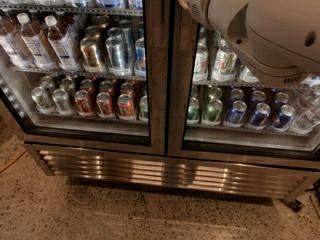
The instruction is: Open right fridge door
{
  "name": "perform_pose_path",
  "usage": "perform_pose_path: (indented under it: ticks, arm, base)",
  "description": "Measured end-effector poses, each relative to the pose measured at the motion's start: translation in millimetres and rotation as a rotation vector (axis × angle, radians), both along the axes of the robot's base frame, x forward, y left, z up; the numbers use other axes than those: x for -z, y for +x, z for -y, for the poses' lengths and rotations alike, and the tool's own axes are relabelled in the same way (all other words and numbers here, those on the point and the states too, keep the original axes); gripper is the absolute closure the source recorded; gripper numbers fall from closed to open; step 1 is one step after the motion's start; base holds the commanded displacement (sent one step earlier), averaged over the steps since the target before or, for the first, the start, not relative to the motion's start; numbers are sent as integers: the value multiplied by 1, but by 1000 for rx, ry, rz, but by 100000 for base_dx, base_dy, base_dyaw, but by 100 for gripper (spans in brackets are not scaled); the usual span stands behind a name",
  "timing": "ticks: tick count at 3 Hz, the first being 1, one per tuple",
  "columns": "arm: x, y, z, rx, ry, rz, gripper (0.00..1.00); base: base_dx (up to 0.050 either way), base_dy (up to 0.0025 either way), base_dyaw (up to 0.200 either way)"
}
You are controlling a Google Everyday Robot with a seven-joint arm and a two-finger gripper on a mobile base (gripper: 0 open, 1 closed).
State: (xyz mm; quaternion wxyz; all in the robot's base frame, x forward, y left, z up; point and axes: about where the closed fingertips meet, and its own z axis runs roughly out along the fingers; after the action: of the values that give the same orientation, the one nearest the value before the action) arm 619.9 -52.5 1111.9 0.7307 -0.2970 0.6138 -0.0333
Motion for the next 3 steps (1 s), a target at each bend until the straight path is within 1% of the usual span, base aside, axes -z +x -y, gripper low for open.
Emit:
perform_pose_path:
  ticks: [1,2,3]
  arm:
    - [11,4,3,7,8,-23,87]
    - [8,4,5,12,9,-30,100]
    - [7,4,5,12,9,-30,100]
  base:
    - [0,0,0]
    - [0,0,0]
    - [0,0,0]
